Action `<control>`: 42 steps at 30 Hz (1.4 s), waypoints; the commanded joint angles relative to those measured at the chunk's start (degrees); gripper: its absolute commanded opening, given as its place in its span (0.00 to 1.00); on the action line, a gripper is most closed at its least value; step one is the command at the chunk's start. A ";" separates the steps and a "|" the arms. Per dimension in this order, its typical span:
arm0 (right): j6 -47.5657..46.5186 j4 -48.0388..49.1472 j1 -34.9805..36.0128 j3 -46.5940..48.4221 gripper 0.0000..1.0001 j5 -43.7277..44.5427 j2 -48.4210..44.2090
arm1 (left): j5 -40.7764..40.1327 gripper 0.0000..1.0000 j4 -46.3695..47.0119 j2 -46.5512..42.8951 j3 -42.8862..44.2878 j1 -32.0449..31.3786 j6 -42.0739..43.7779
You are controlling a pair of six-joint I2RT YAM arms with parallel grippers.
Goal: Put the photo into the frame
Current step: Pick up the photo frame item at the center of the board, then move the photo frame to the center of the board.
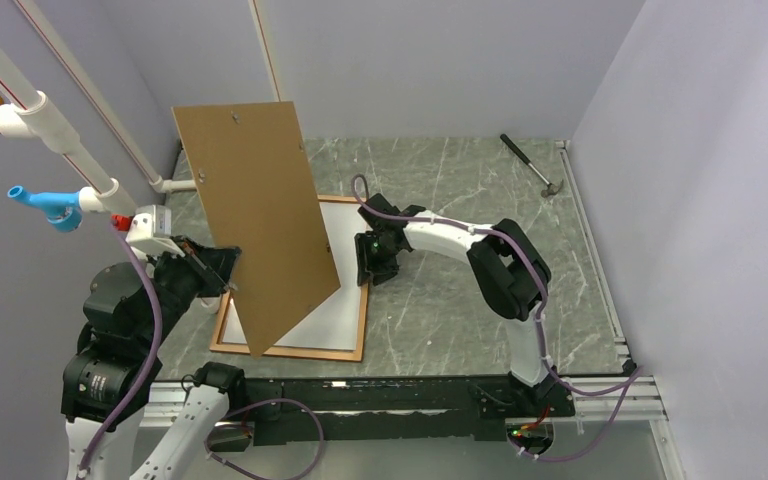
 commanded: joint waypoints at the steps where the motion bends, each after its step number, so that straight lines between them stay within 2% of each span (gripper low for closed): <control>1: 0.61 -4.05 0.99 2.61 0.39 6.50 1.62 | 0.22 0.00 6.98 -0.58 1.12 0.12 0.81; 7: -0.01 -6.06 1.30 3.01 0.08 10.51 2.11 | 0.41 0.00 7.51 -0.55 0.18 0.12 0.43; 9: -0.17 -6.49 1.27 2.37 0.00 11.67 1.64 | 0.73 0.00 7.34 -0.18 0.22 0.12 0.52; 22: -3.10 -6.99 -4.12 -8.39 0.00 14.01 -7.82 | 2.84 0.00 10.01 0.26 -2.59 0.12 -1.00; 34: -8.19 -8.67 -14.79 -20.19 0.00 16.19 -20.39 | 4.19 0.00 11.89 0.44 -4.24 0.12 -1.97; 42: -12.45 -9.28 -21.03 -22.95 0.00 17.28 -23.59 | 4.65 0.00 12.41 0.63 -4.38 0.12 -2.25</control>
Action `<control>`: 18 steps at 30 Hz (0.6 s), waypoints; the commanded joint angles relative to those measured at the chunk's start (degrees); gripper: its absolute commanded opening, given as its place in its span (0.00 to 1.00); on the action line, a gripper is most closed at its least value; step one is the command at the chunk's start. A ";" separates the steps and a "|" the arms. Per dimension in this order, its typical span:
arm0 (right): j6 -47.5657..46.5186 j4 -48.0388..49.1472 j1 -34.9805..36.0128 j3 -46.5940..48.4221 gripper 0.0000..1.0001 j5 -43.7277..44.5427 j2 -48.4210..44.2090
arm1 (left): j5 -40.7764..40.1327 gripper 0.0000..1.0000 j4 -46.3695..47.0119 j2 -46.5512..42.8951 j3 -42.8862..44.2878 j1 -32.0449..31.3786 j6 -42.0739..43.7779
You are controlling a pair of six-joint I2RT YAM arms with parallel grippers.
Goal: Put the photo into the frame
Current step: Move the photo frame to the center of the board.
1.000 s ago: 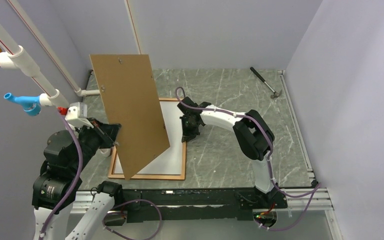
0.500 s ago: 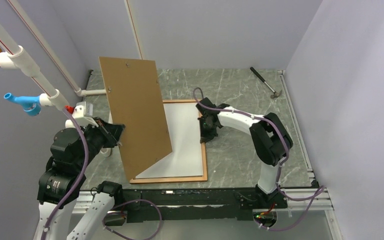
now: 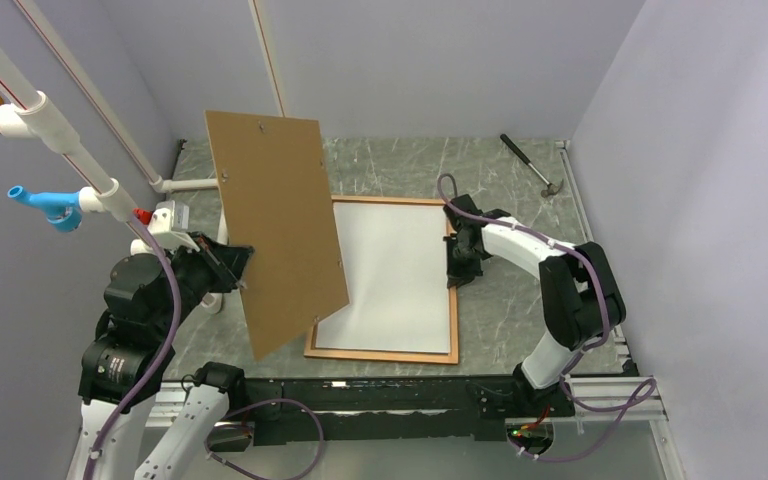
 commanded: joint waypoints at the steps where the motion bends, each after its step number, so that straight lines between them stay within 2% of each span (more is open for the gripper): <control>1: -3.27 -1.73 -2.58 -0.27 0.00 3.95 -2.48 | 1.50 0.00 8.08 -0.02 1.07 0.12 -1.52; 18: -8.89 -2.72 -5.27 1.66 0.00 6.94 -1.28 | 2.58 0.00 8.36 0.47 0.74 0.14 -1.47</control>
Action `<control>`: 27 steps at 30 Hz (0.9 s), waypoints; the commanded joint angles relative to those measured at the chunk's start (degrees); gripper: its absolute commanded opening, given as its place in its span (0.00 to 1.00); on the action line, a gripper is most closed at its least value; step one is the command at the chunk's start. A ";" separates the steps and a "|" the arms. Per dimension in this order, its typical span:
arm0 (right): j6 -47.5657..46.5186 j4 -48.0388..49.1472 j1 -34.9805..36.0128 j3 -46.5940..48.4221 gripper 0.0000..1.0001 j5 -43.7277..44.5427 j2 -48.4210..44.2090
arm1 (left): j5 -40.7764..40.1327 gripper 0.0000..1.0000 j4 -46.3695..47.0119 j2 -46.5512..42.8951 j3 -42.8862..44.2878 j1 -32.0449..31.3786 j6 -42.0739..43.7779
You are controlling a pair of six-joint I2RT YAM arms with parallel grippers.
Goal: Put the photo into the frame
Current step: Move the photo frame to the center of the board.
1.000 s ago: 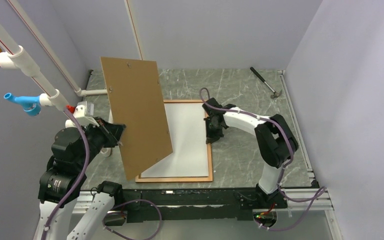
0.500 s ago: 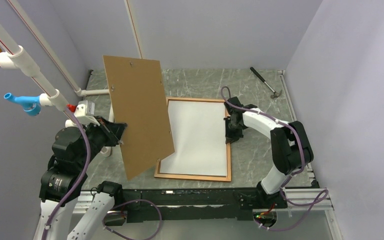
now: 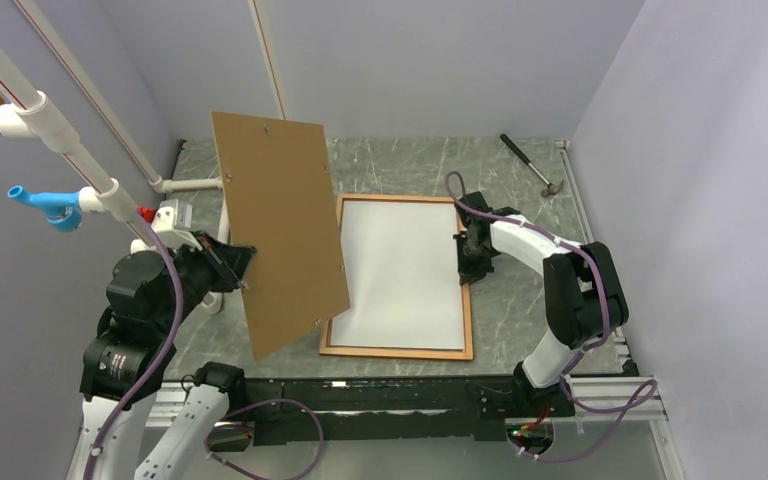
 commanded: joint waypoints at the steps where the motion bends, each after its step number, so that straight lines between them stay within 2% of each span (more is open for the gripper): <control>1: -2.70 -2.18 -0.60 2.17 0.00 4.30 -0.86 | 1.76 0.00 8.20 0.08 0.90 0.12 -1.47; 5: -3.53 -2.78 -0.82 2.68 0.00 6.60 -0.61 | 1.71 0.00 7.76 0.02 1.20 0.12 -1.27; 12: -5.15 -3.40 -1.01 3.92 0.01 4.97 -2.87 | 2.19 0.00 8.24 0.13 0.93 0.12 -1.28; 13: -5.11 -3.58 -1.01 4.18 0.08 4.71 -3.15 | 2.45 0.00 8.40 0.18 0.80 0.12 -1.37; 17: -4.49 -4.13 -1.01 5.02 0.51 3.63 -4.01 | 2.67 0.00 8.34 0.25 1.11 0.12 -1.30; 18: -4.20 -4.05 -1.01 5.10 0.58 3.51 -4.58 | 2.63 0.00 8.22 0.20 1.22 0.12 -1.24; 22: -3.45 -3.18 -1.22 4.95 0.71 2.17 -7.27 | 2.54 0.00 7.91 0.13 1.71 0.12 -1.01; 27: -2.35 -1.36 -1.73 3.82 0.79 -1.29 -11.41 | 3.76 0.00 8.59 0.40 1.56 0.12 -1.31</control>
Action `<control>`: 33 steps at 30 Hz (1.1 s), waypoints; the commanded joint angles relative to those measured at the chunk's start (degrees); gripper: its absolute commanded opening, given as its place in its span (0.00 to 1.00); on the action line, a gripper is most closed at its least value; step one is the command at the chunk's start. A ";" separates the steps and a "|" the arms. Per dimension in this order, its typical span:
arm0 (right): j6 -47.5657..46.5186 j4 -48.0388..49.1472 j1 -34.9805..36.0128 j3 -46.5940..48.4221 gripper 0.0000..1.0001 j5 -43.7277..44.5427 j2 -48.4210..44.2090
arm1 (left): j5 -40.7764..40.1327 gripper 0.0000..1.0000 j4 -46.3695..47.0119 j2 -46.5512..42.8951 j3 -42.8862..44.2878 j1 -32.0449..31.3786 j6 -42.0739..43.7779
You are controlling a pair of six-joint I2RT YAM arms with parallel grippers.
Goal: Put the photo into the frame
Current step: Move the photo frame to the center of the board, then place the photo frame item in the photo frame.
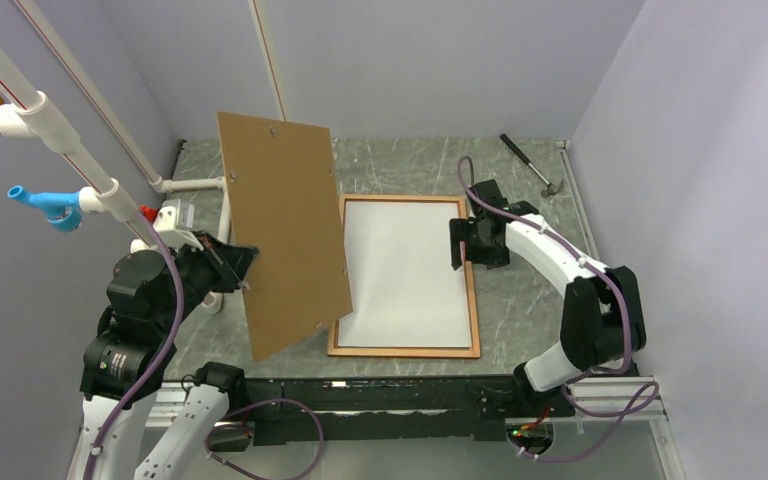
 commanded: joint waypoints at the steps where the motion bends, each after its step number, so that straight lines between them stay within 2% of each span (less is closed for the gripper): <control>1: 1.26 2.03 -0.81 0.75 0.80 -3.14 -5.37 | 2.79 0.00 8.97 0.16 1.33 0.12 -1.57; 9: 2.85 4.73 -2.63 -1.37 0.87 -11.99 -10.87 | 6.84 0.00 13.22 0.85 -0.57 0.12 -3.91; 17: 4.34 7.65 -3.65 -3.62 0.89 -17.59 -12.54 | 10.06 0.00 19.11 1.45 -3.91 0.12 -7.51; 26: 5.09 9.56 -4.75 -4.62 0.91 -19.96 -15.47 | 13.44 0.00 25.47 3.39 -8.74 0.12 -11.42; 33: 5.63 10.42 -5.49 -4.84 0.92 -21.44 -17.16 | 17.46 0.00 34.02 4.89 -14.08 0.12 -16.78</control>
